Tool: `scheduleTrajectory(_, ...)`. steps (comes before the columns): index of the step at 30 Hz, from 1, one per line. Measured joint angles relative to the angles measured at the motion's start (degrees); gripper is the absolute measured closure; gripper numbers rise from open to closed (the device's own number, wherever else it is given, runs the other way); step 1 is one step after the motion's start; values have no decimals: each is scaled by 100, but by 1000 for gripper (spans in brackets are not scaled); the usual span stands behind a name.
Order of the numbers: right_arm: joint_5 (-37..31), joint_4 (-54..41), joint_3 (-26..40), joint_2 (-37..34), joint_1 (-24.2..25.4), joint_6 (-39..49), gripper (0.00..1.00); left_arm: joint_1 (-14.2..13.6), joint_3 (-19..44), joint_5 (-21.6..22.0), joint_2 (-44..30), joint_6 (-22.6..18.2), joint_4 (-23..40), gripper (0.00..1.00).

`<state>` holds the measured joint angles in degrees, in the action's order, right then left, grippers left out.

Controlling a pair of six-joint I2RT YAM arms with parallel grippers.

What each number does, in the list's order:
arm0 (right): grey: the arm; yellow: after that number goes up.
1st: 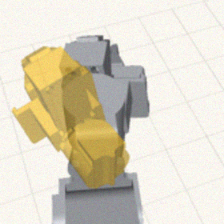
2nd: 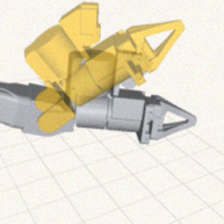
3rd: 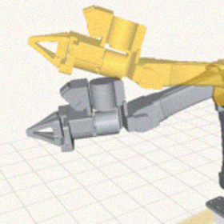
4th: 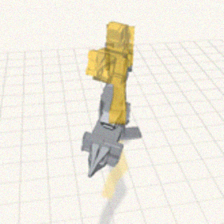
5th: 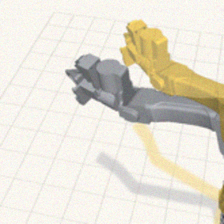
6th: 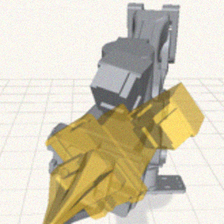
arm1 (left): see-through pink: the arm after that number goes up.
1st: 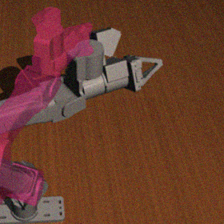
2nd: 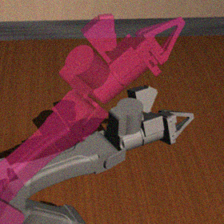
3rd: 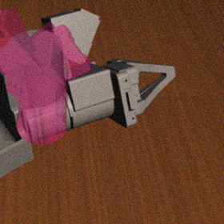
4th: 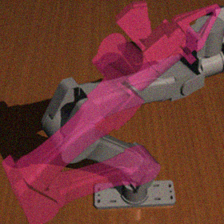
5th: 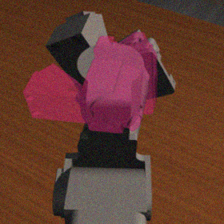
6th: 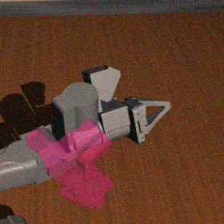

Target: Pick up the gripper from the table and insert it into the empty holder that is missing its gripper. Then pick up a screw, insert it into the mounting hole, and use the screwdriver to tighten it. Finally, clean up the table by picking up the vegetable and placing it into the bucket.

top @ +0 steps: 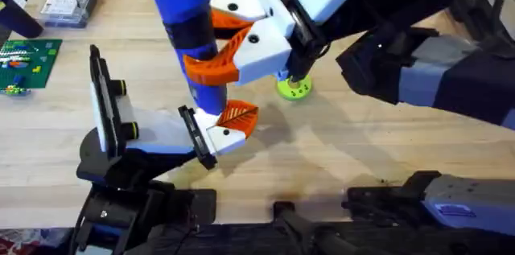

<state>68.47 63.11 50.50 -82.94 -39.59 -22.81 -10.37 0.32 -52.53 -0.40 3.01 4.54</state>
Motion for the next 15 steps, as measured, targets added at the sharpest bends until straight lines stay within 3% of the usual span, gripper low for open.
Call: scheduleTrajectory(15, 0, 0, 0, -2, 0, 41, 954, 0, 0, 2, -2, 0, 0, 984)
